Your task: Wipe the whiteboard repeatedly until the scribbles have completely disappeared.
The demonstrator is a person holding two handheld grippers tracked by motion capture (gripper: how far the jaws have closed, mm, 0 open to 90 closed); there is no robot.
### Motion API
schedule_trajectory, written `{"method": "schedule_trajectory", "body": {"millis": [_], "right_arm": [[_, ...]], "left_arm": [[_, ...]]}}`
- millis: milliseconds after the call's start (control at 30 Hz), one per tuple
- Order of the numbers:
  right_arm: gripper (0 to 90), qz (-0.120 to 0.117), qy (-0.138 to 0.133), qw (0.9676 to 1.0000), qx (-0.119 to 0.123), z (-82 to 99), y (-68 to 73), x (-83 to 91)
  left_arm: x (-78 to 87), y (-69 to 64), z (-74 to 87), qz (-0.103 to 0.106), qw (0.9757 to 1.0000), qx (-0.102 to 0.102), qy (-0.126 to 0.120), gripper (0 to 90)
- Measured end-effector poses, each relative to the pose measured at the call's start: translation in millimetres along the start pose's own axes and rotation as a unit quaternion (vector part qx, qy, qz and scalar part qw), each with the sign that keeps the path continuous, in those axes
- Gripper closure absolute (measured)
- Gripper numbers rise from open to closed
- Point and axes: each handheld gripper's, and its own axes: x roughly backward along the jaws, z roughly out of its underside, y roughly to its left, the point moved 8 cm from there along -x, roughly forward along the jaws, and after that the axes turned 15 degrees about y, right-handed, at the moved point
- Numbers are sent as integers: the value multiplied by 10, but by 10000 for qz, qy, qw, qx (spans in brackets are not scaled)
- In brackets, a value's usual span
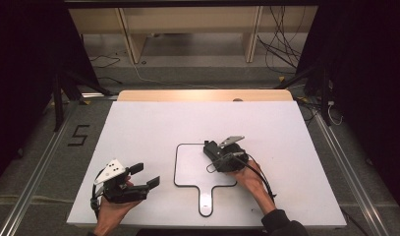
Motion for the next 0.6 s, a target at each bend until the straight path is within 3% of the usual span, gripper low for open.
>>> {"method": "schedule_trajectory", "body": {"millis": [167,300,333,533,600], "right_arm": [[409,-181,-7,9986,493,70,340,38],[409,-237,-12,9977,628,53,396,37],[409,-213,-54,9978,626,31,364,22],[409,15,-31,10000,-14,-109,-112,-52],[409,26,-1,9999,-136,-102,-198,-51]], "left_arm": [[-6,-13,-7,-7,10000,-28,5,158],[-16,-8,-4,-13,10000,-20,28,158],[-13,-7,-6,-15,10000,-21,19,158],[0,4,-4,-4,10000,-13,5,158],[4,1,-5,4,10000,11,-13,158]]}}
